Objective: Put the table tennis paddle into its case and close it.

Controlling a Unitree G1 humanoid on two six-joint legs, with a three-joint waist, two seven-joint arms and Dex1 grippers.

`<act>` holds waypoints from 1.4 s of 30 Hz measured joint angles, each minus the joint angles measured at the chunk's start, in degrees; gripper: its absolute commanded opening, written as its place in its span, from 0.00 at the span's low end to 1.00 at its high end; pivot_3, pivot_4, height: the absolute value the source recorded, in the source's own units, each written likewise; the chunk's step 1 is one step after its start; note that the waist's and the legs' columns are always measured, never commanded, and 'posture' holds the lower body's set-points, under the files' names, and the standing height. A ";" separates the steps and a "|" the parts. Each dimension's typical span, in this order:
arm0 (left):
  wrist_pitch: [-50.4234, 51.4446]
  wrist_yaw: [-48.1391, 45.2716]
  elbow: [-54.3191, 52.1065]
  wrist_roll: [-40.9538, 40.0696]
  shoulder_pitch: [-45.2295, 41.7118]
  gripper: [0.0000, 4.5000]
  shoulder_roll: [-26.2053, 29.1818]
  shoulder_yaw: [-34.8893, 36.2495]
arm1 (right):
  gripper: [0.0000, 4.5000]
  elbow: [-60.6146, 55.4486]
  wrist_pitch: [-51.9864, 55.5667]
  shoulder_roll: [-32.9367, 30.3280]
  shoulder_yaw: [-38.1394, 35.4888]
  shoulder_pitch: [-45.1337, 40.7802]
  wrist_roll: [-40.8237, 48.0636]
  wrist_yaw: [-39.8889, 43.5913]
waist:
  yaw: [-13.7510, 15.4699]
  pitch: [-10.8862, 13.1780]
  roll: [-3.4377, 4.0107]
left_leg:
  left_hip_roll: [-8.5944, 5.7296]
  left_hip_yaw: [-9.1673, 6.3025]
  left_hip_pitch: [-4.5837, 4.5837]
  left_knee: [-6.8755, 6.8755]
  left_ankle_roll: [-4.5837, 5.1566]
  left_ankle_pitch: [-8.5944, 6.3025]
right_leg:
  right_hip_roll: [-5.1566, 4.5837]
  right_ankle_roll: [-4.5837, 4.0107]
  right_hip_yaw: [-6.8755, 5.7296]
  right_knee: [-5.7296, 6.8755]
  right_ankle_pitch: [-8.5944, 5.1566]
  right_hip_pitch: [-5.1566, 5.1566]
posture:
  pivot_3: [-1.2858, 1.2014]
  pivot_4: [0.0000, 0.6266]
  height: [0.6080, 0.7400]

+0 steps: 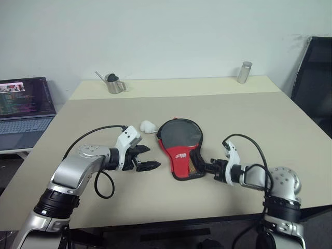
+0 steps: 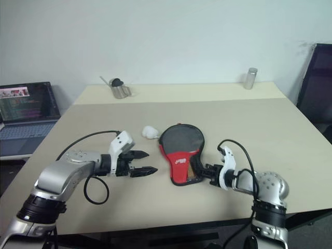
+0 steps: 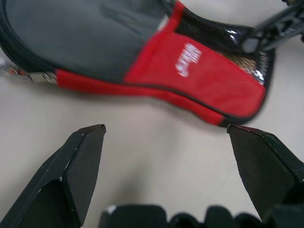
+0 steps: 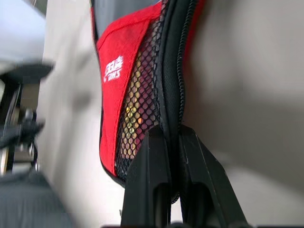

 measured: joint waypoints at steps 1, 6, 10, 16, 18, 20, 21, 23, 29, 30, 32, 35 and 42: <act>-0.04 -0.33 0.55 0.19 -0.04 1.00 0.00 -0.07 | 0.00 -1.09 0.32 -0.37 0.19 1.45 1.58 -0.28 | -0.04 0.00 0.00 | 0.00 0.02 0.00 0.00 0.05 -0.03 | 0.00 0.01 0.01 -0.01 0.00 0.01 | 0.52 0.24 1.00; -1.12 -2.16 2.27 1.28 -1.71 1.00 -0.36 -1.70 | 0.00 -7.18 0.85 -0.46 1.43 8.81 12.35 -5.58 | 0.00 0.00 0.00 | 0.01 0.03 -0.01 0.01 0.07 -0.04 | 0.00 0.01 0.02 -0.02 0.00 0.01 | 0.52 0.24 1.00; -1.39 -3.43 3.11 1.95 -2.86 1.00 -0.44 -2.07 | 0.00 -10.13 0.96 -0.66 1.90 12.63 20.01 -10.99 | -0.04 0.00 0.00 | 0.01 0.03 0.00 0.01 0.07 -0.04 | 0.00 0.02 0.02 -0.02 -0.01 0.02 | 0.52 0.24 1.00; -2.21 -4.87 5.00 3.15 -3.87 1.00 -0.66 -2.95 | 0.00 -12.34 -6.31 -7.80 8.39 18.58 34.81 -21.86 | 0.01 0.01 -0.01 | 0.01 0.02 0.00 0.02 0.08 -0.05 | 0.00 0.05 0.01 -0.05 -0.03 0.06 | 0.52 0.24 1.00; -2.29 -5.35 5.31 3.54 -4.17 1.00 -0.73 -2.99 | 0.00 -13.49 -11.04 -12.12 11.83 20.23 40.69 -25.59 | 0.02 0.01 -0.02 | 0.01 0.02 0.01 0.03 0.10 -0.06 | 0.00 0.09 -0.01 -0.07 -0.05 0.10 | 0.52 0.24 1.00; -2.36 -5.73 5.54 3.76 -4.30 1.00 -1.05 -3.05 | 0.00 -14.46 -15.51 -16.29 15.07 21.20 45.75 -28.46 | 0.01 0.01 -0.03 | 0.00 0.03 0.01 0.03 0.11 -0.06 | 0.00 0.10 0.01 -0.07 -0.06 0.12 | 0.52 0.24 1.00; -2.43 -5.83 5.56 3.87 -4.32 1.00 -1.26 -3.14 | 0.00 -15.00 -17.88 -18.50 16.84 21.73 48.13 -29.59 | 0.03 0.01 -0.04 | 0.01 0.02 0.01 0.06 0.13 -0.07 | 0.00 0.11 -0.01 -0.08 -0.06 0.14 | 0.52 0.24 1.00; -2.50 -5.91 5.73 4.16 -4.33 1.00 -1.39 -3.44 | 0.00 -15.89 -20.70 -21.01 18.69 22.26 50.61 -30.79 | 0.03 0.01 -0.04 | 0.01 0.02 0.02 0.05 0.14 -0.08 | 0.00 0.12 0.00 -0.09 -0.07 0.17 | 0.52 0.24 1.00; -3.50 -5.98 7.23 4.85 -4.92 1.00 -1.86 -3.79 | 0.00 -17.10 -28.54 -27.04 24.47 21.91 53.82 -31.10 | 0.06 0.02 -0.06 | 0.00 0.02 0.02 0.08 0.16 -0.09 | 0.00 0.14 -0.02 -0.11 -0.07 0.21 | 0.52 0.24 1.00; -3.56 -5.96 7.23 4.86 -4.95 1.00 -1.95 -3.79 | 0.00 -17.10 -29.12 -27.94 25.06 21.35 53.82 -31.08 | 0.06 0.02 -0.06 | 0.00 0.03 0.02 0.09 0.16 -0.09 | 0.00 0.14 -0.01 -0.12 -0.07 0.21 | 0.52 0.24 1.00; -3.64 -5.93 7.23 4.88 -4.99 1.00 -2.44 -3.79 | 0.13 -17.09 -30.22 -29.19 25.86 20.28 53.83 -31.01 | 0.09 0.02 -0.06 | 0.01 0.01 0.03 0.10 0.16 -0.09 | 0.00 0.14 -0.02 -0.12 -0.07 0.22 | 0.52 0.24 1.00; -3.64 -5.79 7.23 4.89 -4.98 1.00 -2.81 -3.80 | 0.32 -16.76 -31.64 -30.29 26.21 19.60 53.86 -30.03 | 0.13 0.03 -0.06 | 0.01 0.02 0.02 0.10 0.17 -0.09 | 0.00 0.14 -0.01 -0.12 -0.07 0.22 | 0.52 0.24 1.00; -4.03 -4.92 9.03 5.17 -5.48 1.00 -2.98 -3.45 | 0.86 -16.74 -27.86 -42.74 24.40 15.76 49.52 -16.87 | 0.33 0.04 -0.07 | -0.01 -0.01 0.01 0.16 0.22 -0.12 | 0.00 0.15 -0.07 -0.16 -0.08 0.28 | 0.52 0.24 1.00</act>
